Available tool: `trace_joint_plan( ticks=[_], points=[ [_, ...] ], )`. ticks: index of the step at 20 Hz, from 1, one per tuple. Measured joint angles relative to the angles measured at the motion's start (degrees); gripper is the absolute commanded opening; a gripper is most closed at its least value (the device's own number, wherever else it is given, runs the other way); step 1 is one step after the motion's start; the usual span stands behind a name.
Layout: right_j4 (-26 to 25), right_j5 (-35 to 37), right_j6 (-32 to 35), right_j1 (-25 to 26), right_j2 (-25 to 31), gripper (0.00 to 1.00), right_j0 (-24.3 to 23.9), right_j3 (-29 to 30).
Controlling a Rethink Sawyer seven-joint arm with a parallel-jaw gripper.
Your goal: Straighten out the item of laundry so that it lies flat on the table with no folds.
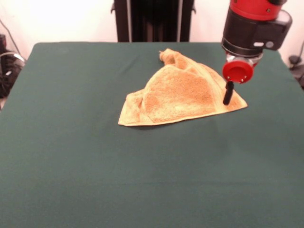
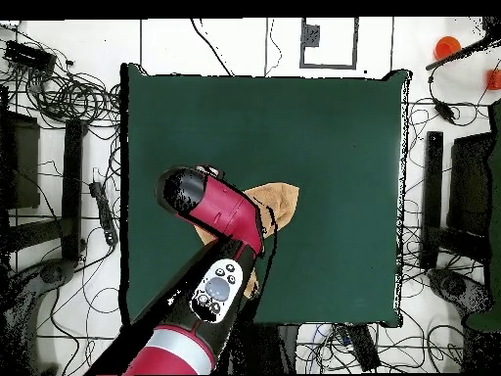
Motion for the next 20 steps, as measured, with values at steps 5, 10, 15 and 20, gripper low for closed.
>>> trace_joint_plan(
  ticks=[5,10,15,20],
  points=[
    [0.0,0.3,0.0,0.0,0.0,1.0,0.2,0.0],
    [0.0,0.3,0.0,0.0,0.0,1.0,0.9,0.0],
    [0.1,0.3,0.0,-0.2,0.0,1.0,1.8,0.1],
    [0.2,0.3,0.0,-0.3,0.1,1.0,2.2,0.4]
  ],
)
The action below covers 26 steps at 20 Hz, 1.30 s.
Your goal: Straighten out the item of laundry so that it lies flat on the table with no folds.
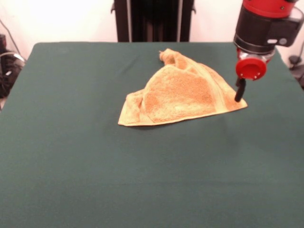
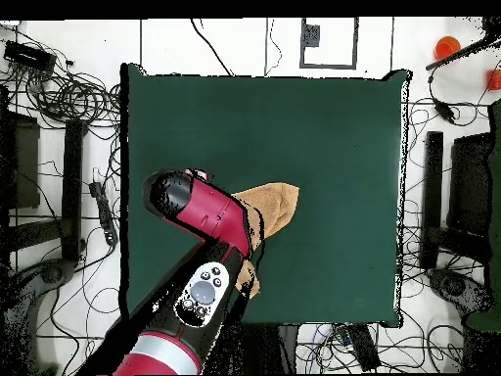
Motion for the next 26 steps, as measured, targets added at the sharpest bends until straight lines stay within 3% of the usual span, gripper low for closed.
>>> trace_joint_plan(
  ticks=[26],
  points=[
    [0.3,-0.5,0.0,-0.3,1.3,1.0,0.1,4.7]
  ],
)
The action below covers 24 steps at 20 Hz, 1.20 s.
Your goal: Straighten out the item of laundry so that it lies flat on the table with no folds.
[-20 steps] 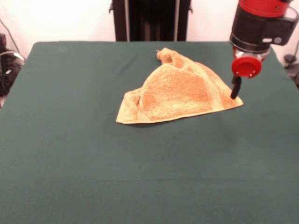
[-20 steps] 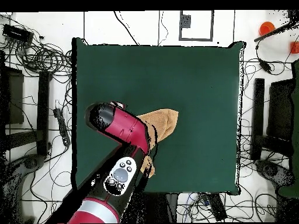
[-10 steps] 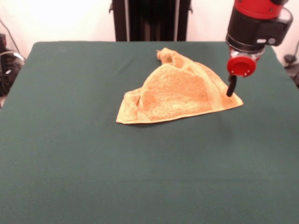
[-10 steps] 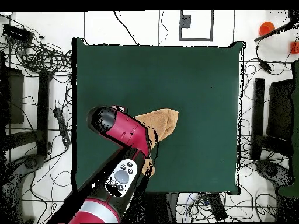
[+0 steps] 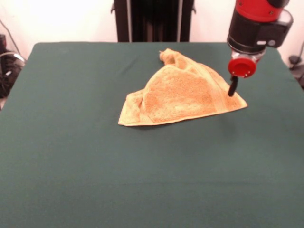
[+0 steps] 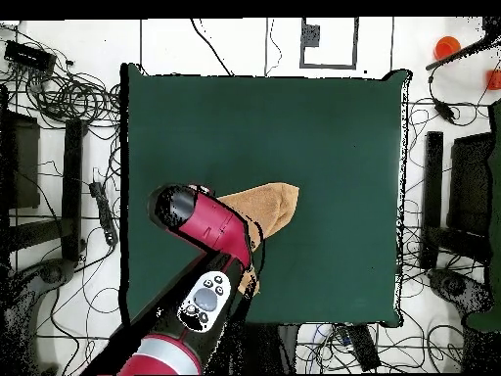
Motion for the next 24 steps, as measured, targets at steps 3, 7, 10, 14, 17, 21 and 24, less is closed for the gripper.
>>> trace_joint_plan(
  ticks=[3,7,10,14,17,21,24],
  points=[
    [0.0,-1.1,0.0,0.0,0.7,1.0,0.0,0.6],
    [0.0,-2.6,0.0,0.1,1.6,1.0,-0.1,0.9],
    [0.0,-4.3,0.0,0.3,2.3,1.0,-0.2,1.0],
    [0.0,-5.3,0.0,0.5,2.6,1.0,-0.3,1.0],
    [0.0,-6.1,0.0,0.5,3.1,1.0,-0.8,1.2],
    [0.0,-6.7,0.0,0.6,3.8,1.0,-1.9,1.3],
    [0.0,-6.7,0.0,0.6,4.3,1.0,-2.3,1.3]
  ],
)
